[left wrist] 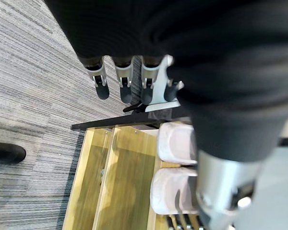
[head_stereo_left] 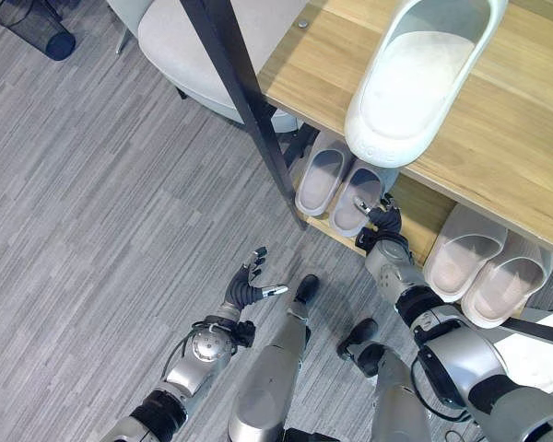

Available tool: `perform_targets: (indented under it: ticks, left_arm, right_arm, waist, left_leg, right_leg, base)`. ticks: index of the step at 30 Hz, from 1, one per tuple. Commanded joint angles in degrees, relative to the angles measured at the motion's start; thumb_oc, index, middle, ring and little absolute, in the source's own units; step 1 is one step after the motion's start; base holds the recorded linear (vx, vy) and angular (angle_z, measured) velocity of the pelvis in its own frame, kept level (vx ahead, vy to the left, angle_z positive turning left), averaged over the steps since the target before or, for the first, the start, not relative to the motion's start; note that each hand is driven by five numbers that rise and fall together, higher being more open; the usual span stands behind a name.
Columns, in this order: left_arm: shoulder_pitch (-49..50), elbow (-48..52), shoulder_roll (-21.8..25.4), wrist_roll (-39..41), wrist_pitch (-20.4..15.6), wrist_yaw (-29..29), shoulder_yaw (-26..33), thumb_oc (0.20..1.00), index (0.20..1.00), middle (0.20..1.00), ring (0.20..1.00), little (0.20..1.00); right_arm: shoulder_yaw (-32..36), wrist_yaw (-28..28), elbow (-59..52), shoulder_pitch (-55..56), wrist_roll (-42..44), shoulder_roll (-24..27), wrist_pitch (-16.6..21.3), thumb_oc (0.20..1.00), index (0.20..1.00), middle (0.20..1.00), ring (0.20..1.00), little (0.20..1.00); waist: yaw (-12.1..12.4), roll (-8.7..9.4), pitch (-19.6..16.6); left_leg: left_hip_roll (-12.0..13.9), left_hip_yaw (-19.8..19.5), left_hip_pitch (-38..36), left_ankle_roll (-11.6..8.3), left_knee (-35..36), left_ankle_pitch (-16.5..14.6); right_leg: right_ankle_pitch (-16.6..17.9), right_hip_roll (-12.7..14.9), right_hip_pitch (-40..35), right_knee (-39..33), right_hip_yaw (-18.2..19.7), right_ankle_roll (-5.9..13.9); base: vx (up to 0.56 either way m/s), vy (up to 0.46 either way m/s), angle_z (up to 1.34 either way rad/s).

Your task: Arrange the slippers neatly on the shoe rack.

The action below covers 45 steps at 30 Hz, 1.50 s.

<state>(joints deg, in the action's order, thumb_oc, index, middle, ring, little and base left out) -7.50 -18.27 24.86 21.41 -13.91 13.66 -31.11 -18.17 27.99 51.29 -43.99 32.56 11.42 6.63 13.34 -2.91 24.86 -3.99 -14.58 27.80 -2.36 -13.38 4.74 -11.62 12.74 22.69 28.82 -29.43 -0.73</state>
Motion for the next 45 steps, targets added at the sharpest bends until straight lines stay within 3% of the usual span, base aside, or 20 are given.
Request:
perform_targets:
  ticks: [1, 2, 8, 13, 17, 20, 23, 25, 28, 31, 32, 35, 36, 38, 39, 40, 43, 44, 45]
  left_arm:
    - [0.2, 1.5, 0.5, -0.2, -1.0, 0.5, 1.7, 1.000, 1.000, 1.000, 1.000, 1.000]
    - [1.1, 1.5, 0.6, -0.4, -0.6, 0.6, 2.5, 1.000, 1.000, 1.000, 1.000, 1.000]
    - [4.0, 1.3, 0.5, -1.3, 0.4, 0.6, 5.0, 1.000, 1.000, 1.000, 1.000, 1.000]
    - [5.1, 1.3, 0.9, -3.1, 1.5, -2.1, 6.3, 1.000, 1.000, 1.000, 1.000, 1.000]
    - [5.8, 3.4, 3.1, -6.3, 1.2, -8.2, 4.9, 1.000, 1.000, 1.000, 1.000, 1.000]
    - [5.6, 4.5, 4.4, -9.0, 1.5, -14.1, 1.1, 1.000, 1.000, 1.000, 1.000, 1.000]
    - [4.5, 5.5, 5.0, -11.5, 1.8, -16.9, -1.5, 1.000, 1.000, 1.000, 1.000, 1.000]
    - [-0.5, 9.5, 6.1, -17.6, 1.7, -22.8, -9.2, 1.000, 1.000, 1.000, 1.000, 1.000]
    - [-6.2, 16.0, 6.5, -15.9, 1.0, -25.1, -13.2, 1.000, 1.000, 1.000, 1.000, 1.000]
    - [-12.0, 24.9, 5.7, -7.3, 0.6, -27.8, -15.5, 1.000, 1.000, 1.000, 1.000, 1.000]
    - [-14.2, 28.6, 4.9, -0.7, 0.7, -28.4, -14.5, 1.000, 1.000, 1.000, 1.000, 1.000]
    - [-16.9, 34.7, 4.1, 6.8, 0.1, -26.5, -9.1, 1.000, 1.000, 1.000, 1.000, 1.000]
    - [-18.5, 37.0, 3.3, 9.8, -1.3, -23.8, -4.2, 1.000, 1.000, 1.000, 1.000, 1.000]
    - [-18.8, 37.7, 2.9, 10.1, -2.0, -22.1, -1.8, 1.000, 1.000, 1.000, 1.000, 1.000]
    - [-20.0, 37.0, 3.2, 6.4, -3.7, -18.0, 2.5, 1.000, 1.000, 1.000, 1.000, 1.000]
    - [-20.0, 37.0, 3.2, 6.4, -3.7, -18.0, 2.5, 1.000, 1.000, 1.000, 1.000, 1.000]
    - [-23.3, 33.1, 6.0, -6.5, -5.8, -9.3, 8.4, 1.000, 1.000, 1.000, 1.000, 1.000]
    - [-25.3, 29.4, 8.3, -15.5, -5.6, -3.9, 10.2, 1.000, 1.000, 1.000, 1.000, 1.000]
    - [-25.3, 29.3, 8.3, -15.6, -5.7, -3.7, 10.1, 1.000, 1.000, 1.000, 1.000, 1.000]
  right_arm:
    - [-0.8, 0.6, -5.9, 1.0, -9.7, 1.2, -0.2, 1.000, 1.000, 1.000, 1.000, 1.000]
    - [-1.1, 0.8, -9.6, 4.0, -13.1, 1.9, -0.8, 1.000, 1.000, 1.000, 1.000, 1.000]
    - [-1.7, -0.4, -21.0, 14.5, -18.8, 2.9, -1.7, 1.000, 1.000, 1.000, 1.000, 1.000]
    - [-2.2, -8.8, -32.3, 27.0, -16.8, 6.7, 0.0, 1.000, 1.000, 1.000, 1.000, 1.000]
    - [-3.3, -18.6, -37.5, 36.6, -16.2, 11.6, 1.4, 1.000, 1.000, 1.000, 1.000, 1.000]
    - [-4.1, -24.1, -36.0, 43.3, -19.0, 12.2, 1.0, 1.000, 1.000, 1.000, 1.000, 1.000]
    - [-4.4, -26.0, -33.3, 45.3, -19.7, 11.8, 0.6, 1.000, 1.000, 1.000, 1.000, 1.000]
    - [-5.5, -29.0, -24.9, 46.8, -20.6, 10.4, -0.8, 1.000, 1.000, 1.000, 1.000, 1.000]
    - [-5.5, -28.5, -20.2, 46.1, -21.4, 9.0, -1.2, 1.000, 1.000, 1.000, 1.000, 1.000]
    - [-5.6, -28.6, -18.0, 45.7, -21.9, 8.0, -1.3, 1.000, 1.000, 1.000, 1.000, 1.000]
    - [-5.7, -28.8, -18.5, 45.7, -21.8, 7.7, -1.3, 1.000, 1.000, 1.000, 1.000, 1.000]
    - [-5.7, -28.9, -19.3, 46.0, -21.8, 7.1, -1.2, 1.000, 1.000, 1.000, 1.000, 1.000]
    - [-5.5, -29.2, -20.0, 46.5, -21.3, 6.5, -1.0, 1.000, 1.000, 1.000, 1.000, 1.000]
    - [-5.3, -29.4, -20.1, 46.8, -21.3, 6.2, -1.0, 1.000, 1.000, 1.000, 1.000, 1.000]
    - [-5.1, -29.6, -20.4, 47.0, -21.0, 5.7, -0.9, 1.000, 1.000, 1.000, 1.000, 1.000]
    - [-5.1, -29.6, -20.4, 47.0, -20.9, 5.7, -0.9, 1.000, 1.000, 1.000, 1.000, 1.000]
    - [-5.1, -30.2, -20.7, 47.0, -20.6, 5.4, -0.4, 1.000, 1.000, 1.000, 1.000, 1.000]
    - [-5.2, -30.3, -20.9, 47.0, -20.6, 5.5, 0.0, 1.000, 1.000, 1.000, 1.000, 1.000]
    - [-5.2, -30.3, -20.9, 47.0, -20.6, 5.5, 0.0, 1.000, 1.000, 1.000, 1.000, 1.000]
  waist:
    - [-0.8, 3.48, -0.4]
    - [-2.5, 4.44, -1.7]
    - [-5.9, 6.17, -6.5]
    - [-8.7, 6.54, -10.6]
    - [-10.1, 6.14, -13.2]
    - [-11.7, 5.37, -15.3]
    - [-12.3, 4.92, -16.1]
    - [-14.0, 4.23, -17.4]
    - [-14.9, 3.70, -17.7]
    - [-15.8, 3.42, -18.4]
    - [-16.0, 3.35, -18.7]
    - [-16.1, 3.44, -19.1]
    - [-15.8, 3.62, -19.4]
    - [-15.6, 3.75, -19.5]
    - [-15.3, 4.00, -19.7]
    - [-15.4, 4.00, -19.7]
    - [-15.1, 4.17, -19.9]
    - [-15.2, 4.10, -20.0]
    - [-15.2, 4.11, -19.9]
  left_leg:
    - [-1.3, 2.9, -8.6, 3.37, 0.4, -14.4]
    - [-0.7, 3.7, -9.6, 3.34, 1.7, -13.9]
    - [0.5, 5.8, -13.7, 3.65, 8.1, -11.1]
    - [1.8, 7.8, -19.9, 3.53, 15.3, -8.9]
    - [2.2, 9.4, -24.1, 3.19, 18.4, -8.6]
    - [2.3, 11.7, -26.4, 3.36, 18.4, -9.6]
    - [2.5, 13.1, -27.3, 3.35, 18.4, -10.2]
    - [2.5, 14.4, -28.8, 3.50, 18.4, -10.9]
    - [2.2, 14.5, -29.7, 3.59, 18.4, -11.5]
    - [2.0, 14.8, -30.8, 3.71, 18.4, -12.0]
    - [2.0, 14.8, -31.1, 3.72, 18.4, -12.2]
    - [2.0, 14.9, -31.4, 3.73, 18.4, -12.3]
    - [1.9, 14.9, -31.5, 3.76, 18.4, -12.2]
    - [1.9, 14.8, -31.5, 3.74, 18.4, -12.2]
    - [2.0, 14.7, -31.5, 3.66, 18.4, -12.2]
    - [2.0, 14.7, -31.5, 3.66, 18.4, -12.2]
    - [2.1, 14.7, -31.6, 3.45, 18.4, -12.1]
    - [2.1, 14.7, -31.7, 3.31, 18.4, -12.1]
    - [2.1, 14.7, -31.7, 3.30, 18.4, -12.1]
  right_leg:
    - [-2.8, -2.5, -8.8, -10.8, 3.1, 3.81]
    - [-1.6, -3.3, -10.0, -13.3, 3.6, 3.99]
    - [2.4, -5.8, -14.4, -22.3, 4.5, 4.39]
    - [4.8, -7.7, -19.5, -29.2, 5.7, 5.06]
    - [5.9, -8.6, -23.2, -33.2, 6.7, 5.63]
    - [5.9, -8.8, -24.4, -33.8, 9.1, 6.10]
    - [5.7, -8.9, -24.6, -33.8, 10.3, 6.31]
    - [5.6, -9.1, -25.2, -33.8, 12.1, 6.53]
    - [5.4, -9.1, -25.9, -33.8, 12.7, 6.61]
    - [5.1, -9.1, -26.7, -33.8, 13.2, 6.68]
    - [5.0, -9.1, -27.1, -33.8, 13.2, 6.70]
    - [5.0, -9.1, -27.3, -33.8, 13.3, 6.63]
    - [5.0, -9.1, -27.5, -33.8, 13.2, 6.54]
    - [5.0, -9.1, -27.6, -33.8, 13.2, 6.47]
    - [4.9, -9.1, -27.7, -33.8, 13.0, 6.39]
    - [4.9, -9.1, -27.7, -33.8, 13.0, 6.39]
    - [4.8, -9.1, -27.8, -33.8, 13.0, 6.30]
    - [4.8, -9.1, -27.9, -33.8, 12.9, 6.33]
    - [4.8, -9.1, -27.9, -33.8, 12.9, 6.33]
  base:
    - [0.03, -0.027, -0.27]
    - [0.03, -0.027, -0.35]
    - [0.04, -0.026, -0.28]
    - [0.07, -0.043, -0.27]
    - [0.06, -0.036, -0.16]
    - [0.06, -0.006, -0.20]
    - [0.04, 0.002, -0.46]
    - [0.07, -0.011, -0.54]
    - [0.04, -0.006, -0.21]
    - [0.03, -0.012, -0.18]
    - [0.00, 0.000, 0.00]
    - [0.00, -0.013, 0.00]
    - [0.00, 0.000, 0.00]
    - [0.00, -0.036, 0.03]
    - [0.00, -0.039, 0.05]
    - [0.00, -0.039, 0.05]
    - [0.00, -0.007, 0.01]
    - [0.00, 0.000, 0.00]
    - [0.00, 0.000, 0.00]
